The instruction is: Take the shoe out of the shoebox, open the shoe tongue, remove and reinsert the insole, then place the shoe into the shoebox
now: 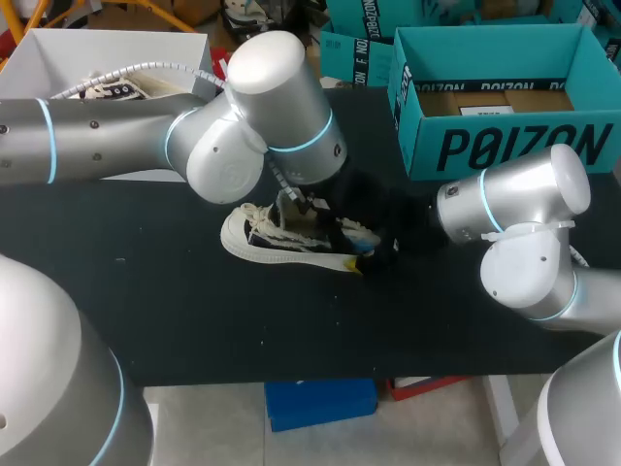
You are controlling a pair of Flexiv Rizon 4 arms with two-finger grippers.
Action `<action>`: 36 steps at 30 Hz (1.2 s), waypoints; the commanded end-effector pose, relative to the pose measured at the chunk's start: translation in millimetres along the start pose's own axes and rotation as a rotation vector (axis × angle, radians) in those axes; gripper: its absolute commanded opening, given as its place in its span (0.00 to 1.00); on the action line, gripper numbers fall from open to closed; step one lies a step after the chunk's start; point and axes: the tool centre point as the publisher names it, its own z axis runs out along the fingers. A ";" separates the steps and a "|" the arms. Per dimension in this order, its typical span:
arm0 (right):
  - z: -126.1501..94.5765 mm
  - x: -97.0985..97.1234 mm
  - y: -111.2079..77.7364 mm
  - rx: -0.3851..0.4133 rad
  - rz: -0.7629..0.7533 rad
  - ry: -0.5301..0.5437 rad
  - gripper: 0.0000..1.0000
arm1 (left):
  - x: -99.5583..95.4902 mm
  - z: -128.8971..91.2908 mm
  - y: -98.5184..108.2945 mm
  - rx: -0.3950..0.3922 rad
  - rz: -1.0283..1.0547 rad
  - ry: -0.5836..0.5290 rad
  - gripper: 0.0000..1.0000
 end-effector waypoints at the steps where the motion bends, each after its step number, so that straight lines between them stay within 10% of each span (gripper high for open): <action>1: 3.4 -0.3 -2.3 0.001 0.001 -0.002 0.00 | -2.7 5.6 -0.9 -0.004 -0.003 0.002 0.33; 4: 3.4 -0.3 -2.3 0.001 0.001 -0.002 0.00 | -2.5 5.9 -0.7 -0.008 -0.004 0.001 0.00; 21: 3.4 -0.3 -2.3 0.001 0.001 -0.002 0.00 | 14.5 -38.7 5.1 0.051 -0.033 -0.021 0.00; 36: 3.4 -0.3 -2.3 0.001 0.001 -0.002 0.00 | 20.8 -156.7 -53.4 0.464 0.006 0.007 0.00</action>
